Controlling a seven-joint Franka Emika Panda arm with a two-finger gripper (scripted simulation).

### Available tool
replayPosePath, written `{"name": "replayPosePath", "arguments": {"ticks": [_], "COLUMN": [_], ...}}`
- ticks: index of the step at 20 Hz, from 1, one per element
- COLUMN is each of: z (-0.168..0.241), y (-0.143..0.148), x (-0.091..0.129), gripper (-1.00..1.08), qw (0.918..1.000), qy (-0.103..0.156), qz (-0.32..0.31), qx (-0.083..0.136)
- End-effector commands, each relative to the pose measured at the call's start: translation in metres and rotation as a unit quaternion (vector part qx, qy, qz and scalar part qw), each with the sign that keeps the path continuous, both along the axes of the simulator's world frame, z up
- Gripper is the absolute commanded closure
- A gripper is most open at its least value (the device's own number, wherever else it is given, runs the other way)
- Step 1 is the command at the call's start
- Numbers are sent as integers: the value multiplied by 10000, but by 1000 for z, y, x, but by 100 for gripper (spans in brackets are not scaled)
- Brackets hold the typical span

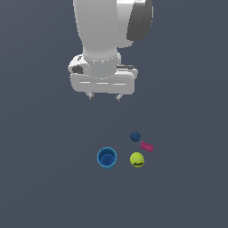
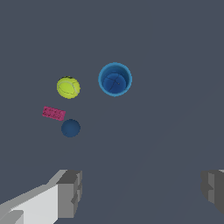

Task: Pick up a designated object from a clutter of objects.

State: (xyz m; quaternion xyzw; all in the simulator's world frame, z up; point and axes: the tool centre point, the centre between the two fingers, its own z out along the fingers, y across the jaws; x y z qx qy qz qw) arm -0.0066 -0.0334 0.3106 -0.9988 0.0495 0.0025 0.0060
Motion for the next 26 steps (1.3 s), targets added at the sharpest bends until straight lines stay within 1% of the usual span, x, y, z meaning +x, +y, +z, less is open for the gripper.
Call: {"name": "replayPosePath", "arguments": {"ticks": [1,4,10,17,21,26], "z": [0,2,11,11,6,-8], "y": [0,-1,-4,-3,0,10], "x": [0,1,6,6,10,18], "gripper": [-92,-92,-92,-92,-92,-92], "qw": [10000,10000,9994,9994,9997,9993], "qy": [0,-31,-200,-205,-201,-184], "qz": [0,-39,-244,-235,-79,326], "qx": [0,23,147,148,120,51]}}
